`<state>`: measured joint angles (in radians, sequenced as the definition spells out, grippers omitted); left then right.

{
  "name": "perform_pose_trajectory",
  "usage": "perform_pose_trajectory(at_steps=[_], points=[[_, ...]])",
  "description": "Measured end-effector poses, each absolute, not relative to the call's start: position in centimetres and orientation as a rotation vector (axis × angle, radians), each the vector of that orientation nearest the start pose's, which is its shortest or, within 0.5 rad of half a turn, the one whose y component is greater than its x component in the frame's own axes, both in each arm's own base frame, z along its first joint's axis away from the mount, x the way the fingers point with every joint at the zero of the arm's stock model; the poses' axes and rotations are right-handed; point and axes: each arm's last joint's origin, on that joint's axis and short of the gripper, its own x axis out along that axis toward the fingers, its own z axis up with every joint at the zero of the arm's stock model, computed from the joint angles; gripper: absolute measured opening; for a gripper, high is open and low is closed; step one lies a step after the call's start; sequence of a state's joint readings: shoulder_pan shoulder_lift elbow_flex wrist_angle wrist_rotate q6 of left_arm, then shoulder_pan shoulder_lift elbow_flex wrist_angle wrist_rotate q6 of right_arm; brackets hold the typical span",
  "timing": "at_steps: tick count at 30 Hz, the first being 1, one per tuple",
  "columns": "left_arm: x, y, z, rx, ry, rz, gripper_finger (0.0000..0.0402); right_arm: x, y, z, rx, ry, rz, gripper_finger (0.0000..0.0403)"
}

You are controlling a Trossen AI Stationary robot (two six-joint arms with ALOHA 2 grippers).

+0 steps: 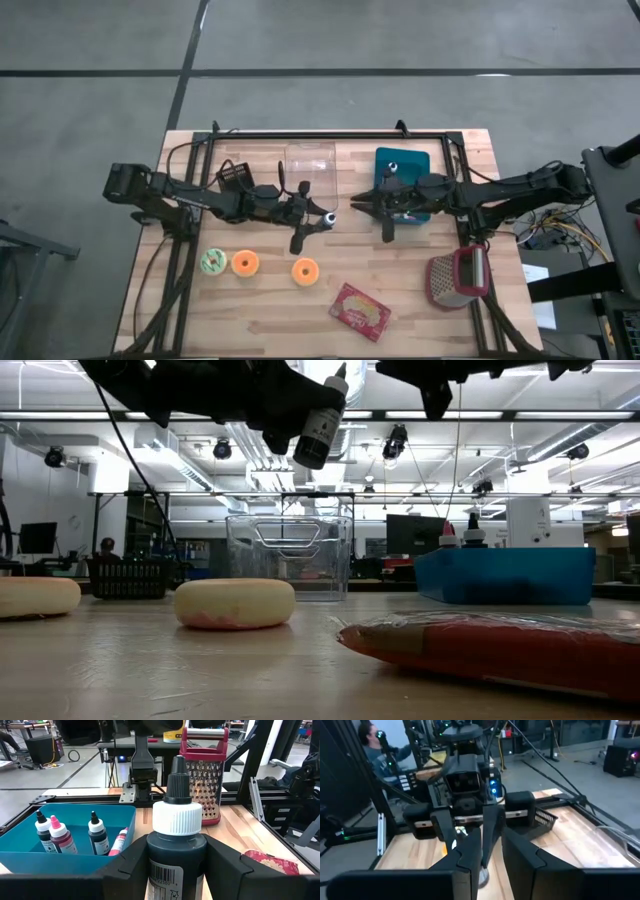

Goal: Pick & Place Food Item
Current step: Put the black food coloring bottle into the blue bin

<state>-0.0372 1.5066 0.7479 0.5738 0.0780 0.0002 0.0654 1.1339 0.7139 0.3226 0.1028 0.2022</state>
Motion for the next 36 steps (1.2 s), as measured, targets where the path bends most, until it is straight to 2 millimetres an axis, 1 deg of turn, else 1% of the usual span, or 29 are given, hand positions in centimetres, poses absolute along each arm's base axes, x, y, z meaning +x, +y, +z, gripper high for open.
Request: perform_pose_trajectory(at_steps=[7, 9, 13, 17, 19, 22, 28, 31, 36], points=[[31.7, -1.4, 22.4, -0.003, 0.185, -0.111, 0.0159, 26.5, 1.4, 27.2, 0.189, 0.154, -0.05, 0.0064], [31.7, -1.4, 22.4, -0.003, 0.185, -0.112, 0.0159, 26.8, 1.5, 26.8, 0.164, 0.172, -0.043, 0.0064], [31.7, -1.4, 22.4, -0.003, 0.184, -0.112, 0.0159, 27.5, 2.0, 26.0, 0.06, 0.198, 0.061, 0.0063], [31.7, -1.4, 22.4, -0.003, 0.191, -0.112, 0.0159, 27.7, 2.4, 26.0, -0.037, 0.166, 0.186, 0.0063], [31.7, -1.4, 22.4, -0.003, 0.191, -0.112, 0.0159, 27.6, 2.4, 26.1, -0.08, 0.159, 0.197, 0.0063], [31.7, -1.4, 22.4, -0.003, 0.191, -0.113, 0.0159, 27.5, 2.4, 26.3, -0.071, 0.15, 0.186, 0.0063], [31.7, -1.4, 22.3, -0.003, 0.191, -0.113, 0.0159, 27.5, 2.5, 26.3, 0.078, 0.163, 0.185, 0.0064], [31.7, -1.4, 22.4, 0.001, 0.191, -0.113, 0.0159, 27.5, 2.6, 26.4, 0.076, 0.156, 0.189, 0.0075], [31.7, -1.4, 22.4, 0.004, 0.191, -0.114, 0.0159, 27.5, 2.6, 26.5, 0.03, 0.147, 0.192, 0.0106]])
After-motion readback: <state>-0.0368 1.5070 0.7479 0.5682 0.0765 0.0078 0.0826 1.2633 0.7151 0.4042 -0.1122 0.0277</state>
